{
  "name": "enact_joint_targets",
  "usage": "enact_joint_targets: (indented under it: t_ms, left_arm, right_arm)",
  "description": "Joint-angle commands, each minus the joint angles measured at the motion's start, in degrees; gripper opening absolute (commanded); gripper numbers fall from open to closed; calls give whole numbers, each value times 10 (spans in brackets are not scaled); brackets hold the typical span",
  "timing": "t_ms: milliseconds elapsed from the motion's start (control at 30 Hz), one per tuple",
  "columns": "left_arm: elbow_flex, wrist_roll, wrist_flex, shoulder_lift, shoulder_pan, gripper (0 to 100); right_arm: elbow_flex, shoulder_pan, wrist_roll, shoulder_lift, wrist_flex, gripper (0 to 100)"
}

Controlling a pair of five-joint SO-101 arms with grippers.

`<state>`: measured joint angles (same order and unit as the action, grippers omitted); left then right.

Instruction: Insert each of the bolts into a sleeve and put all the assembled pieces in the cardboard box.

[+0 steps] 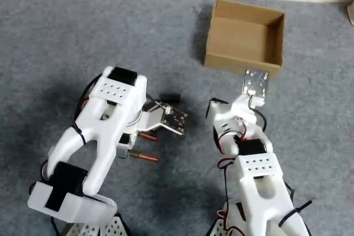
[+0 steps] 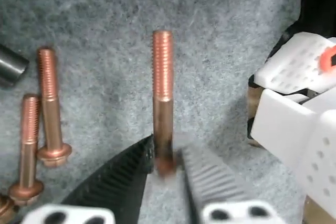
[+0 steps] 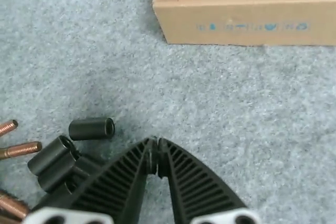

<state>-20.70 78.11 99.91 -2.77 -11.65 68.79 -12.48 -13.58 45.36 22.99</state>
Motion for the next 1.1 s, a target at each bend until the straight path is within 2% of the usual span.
enact_joint_targets:
  t_ms: [0, 100, 200, 267, 500, 567, 733, 900, 967, 1067]
  left_arm:
    - [18, 71, -7, -28, -4, 304]
    - [18, 2, -7, -28, -12, 296]
    - [18, -116, -9, -30, -14, 248]
    - [18, -236, -14, -30, -14, 226]
    - [8, -758, -63, -24, -32, 214]
    - [-21, -863, -67, -25, -58, 214]
    - [-103, -964, -86, -25, -116, 214]
    - [-126, -1090, -138, -30, -117, 214]
    - [-110, -1128, -127, -31, -122, 214]
    - [-73, -1175, -67, -30, -123, 214]
  right_arm:
    - [-6, -5, -5, 7, -12, 4]
    - [-6, -5, -5, 7, -12, 4]
    - [-6, -5, -5, 7, -12, 4]
    - [-6, -5, -5, 7, -12, 4]
    - [-6, -5, -5, 7, -12, 4]
    - [-6, -5, -5, 7, -12, 4]
    - [-6, -5, -5, 7, -12, 4]
    - [-6, -5, -5, 7, -12, 4]
    - [-6, -5, -5, 7, -12, 4]
    - [-6, -5, -5, 7, -12, 4]
